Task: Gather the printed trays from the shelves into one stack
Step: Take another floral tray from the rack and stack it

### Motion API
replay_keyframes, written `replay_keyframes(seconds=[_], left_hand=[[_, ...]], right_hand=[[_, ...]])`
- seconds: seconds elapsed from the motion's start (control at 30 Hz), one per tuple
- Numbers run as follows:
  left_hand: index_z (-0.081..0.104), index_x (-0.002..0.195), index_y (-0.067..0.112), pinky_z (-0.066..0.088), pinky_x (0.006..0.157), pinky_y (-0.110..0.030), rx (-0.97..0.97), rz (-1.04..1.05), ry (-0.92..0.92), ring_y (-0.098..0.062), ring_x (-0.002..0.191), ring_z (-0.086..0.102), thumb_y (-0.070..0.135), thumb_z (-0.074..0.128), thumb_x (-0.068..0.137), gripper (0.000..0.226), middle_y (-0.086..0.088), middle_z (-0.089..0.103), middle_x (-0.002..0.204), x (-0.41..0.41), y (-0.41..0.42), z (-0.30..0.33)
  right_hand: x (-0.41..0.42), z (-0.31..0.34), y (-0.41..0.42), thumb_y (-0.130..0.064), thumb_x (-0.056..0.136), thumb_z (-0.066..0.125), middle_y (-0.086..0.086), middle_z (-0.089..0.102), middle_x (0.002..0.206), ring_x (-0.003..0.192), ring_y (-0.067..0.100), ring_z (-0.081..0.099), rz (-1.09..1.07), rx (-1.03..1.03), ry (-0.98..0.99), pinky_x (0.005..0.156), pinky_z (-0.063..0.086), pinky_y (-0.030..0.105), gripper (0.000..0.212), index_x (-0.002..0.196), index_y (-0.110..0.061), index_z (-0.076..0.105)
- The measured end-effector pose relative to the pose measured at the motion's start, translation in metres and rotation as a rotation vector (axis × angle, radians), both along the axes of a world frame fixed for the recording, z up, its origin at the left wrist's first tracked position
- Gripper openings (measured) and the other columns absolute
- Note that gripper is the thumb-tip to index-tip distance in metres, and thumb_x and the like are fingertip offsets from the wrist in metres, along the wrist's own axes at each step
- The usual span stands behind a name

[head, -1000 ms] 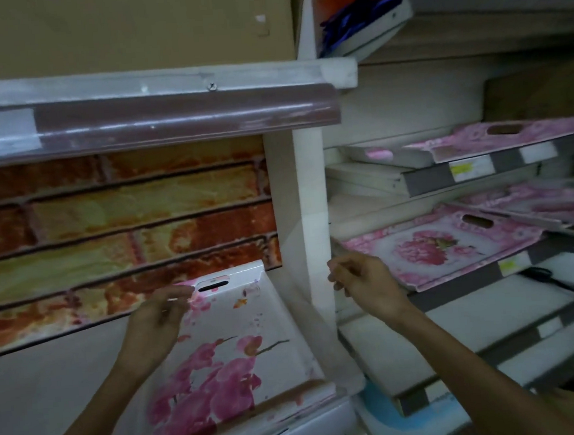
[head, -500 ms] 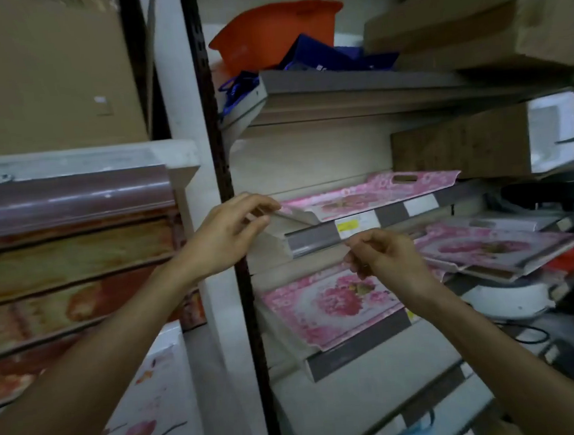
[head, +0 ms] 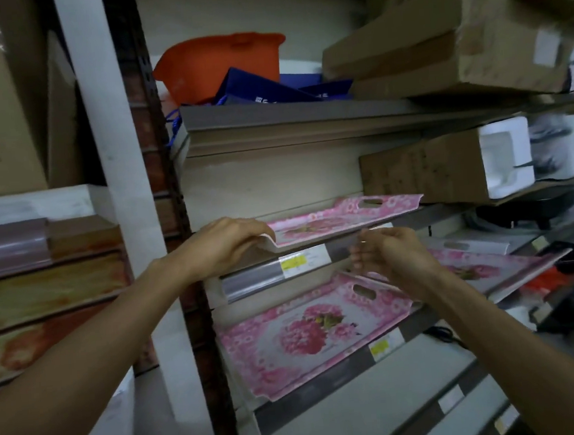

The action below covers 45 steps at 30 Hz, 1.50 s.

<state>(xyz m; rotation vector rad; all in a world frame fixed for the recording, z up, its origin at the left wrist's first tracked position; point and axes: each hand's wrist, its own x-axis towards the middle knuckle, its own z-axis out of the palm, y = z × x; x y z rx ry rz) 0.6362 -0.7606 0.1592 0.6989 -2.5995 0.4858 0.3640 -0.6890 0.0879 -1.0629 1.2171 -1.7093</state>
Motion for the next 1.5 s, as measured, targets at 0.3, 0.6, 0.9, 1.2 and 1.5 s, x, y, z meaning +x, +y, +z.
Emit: replay_keyframes(seconds=[0.3, 0.6, 0.9, 1.2, 1.5], left_hand=[[0.064, 0.112, 0.019, 0.050, 0.083, -0.033, -0.030, -0.070, 0.094, -0.015, 0.097, 0.065, 0.020, 0.049, 0.100, 0.018, 0.004, 0.071, 0.107, -0.047, 0.023, 0.025], [0.062, 0.119, 0.020, 0.052, 0.085, -0.037, -0.098, -0.044, 0.054, -0.018, 0.099, 0.065, 0.018, 0.049, 0.099, 0.024, 0.002, 0.069, 0.113, -0.057, 0.067, 0.009], [0.061, 0.124, 0.022, 0.047, 0.085, -0.040, -0.209, -0.213, -0.050, -0.015, 0.104, 0.062, 0.013, 0.052, 0.099, 0.029, 0.007, 0.068, 0.117, -0.055, 0.139, -0.036], [0.063, 0.123, 0.022, 0.046, 0.086, -0.037, -0.071, -0.317, -0.075, -0.012, 0.106, 0.061, 0.039, 0.045, 0.101, 0.034, 0.008, 0.067, 0.118, -0.013, 0.212, -0.065], [0.060, 0.123, 0.026, 0.047, 0.095, -0.033, 0.047, -0.033, 0.314, -0.010, 0.113, 0.056, 0.041, 0.049, 0.097, 0.032, 0.009, 0.062, 0.122, 0.079, 0.211, -0.083]], right_hand=[[-0.044, 0.050, -0.032, -0.030, 0.101, 0.047, 0.032, 0.048, 0.129, 0.118, 0.049, 0.054, 0.217, 0.050, -0.561, 0.069, 0.057, 0.058, 0.039, 0.129, -0.004, 0.045], [-0.049, 0.055, -0.029, -0.005, 0.103, 0.019, 0.030, 0.054, 0.115, 0.108, 0.045, 0.053, 0.095, 0.089, -0.460, 0.062, 0.053, 0.060, 0.038, 0.116, 0.007, 0.053], [-0.044, 0.031, 0.014, -0.002, 0.097, 0.030, 0.017, 0.064, 0.106, 0.092, 0.035, 0.065, -0.018, -0.032, -0.491, 0.059, 0.059, 0.050, 0.033, 0.122, -0.007, 0.049], [-0.009, -0.005, 0.087, -0.011, 0.095, 0.040, 0.001, 0.052, 0.080, 0.070, 0.014, 0.052, -0.300, 0.030, -0.254, 0.065, 0.043, 0.024, 0.017, 0.084, -0.014, 0.053], [0.048, -0.051, 0.162, -0.019, 0.094, 0.051, 0.002, 0.046, 0.071, 0.061, 0.013, 0.043, -0.412, 0.028, -0.133, 0.055, 0.033, 0.028, 0.017, 0.079, -0.012, 0.056]])
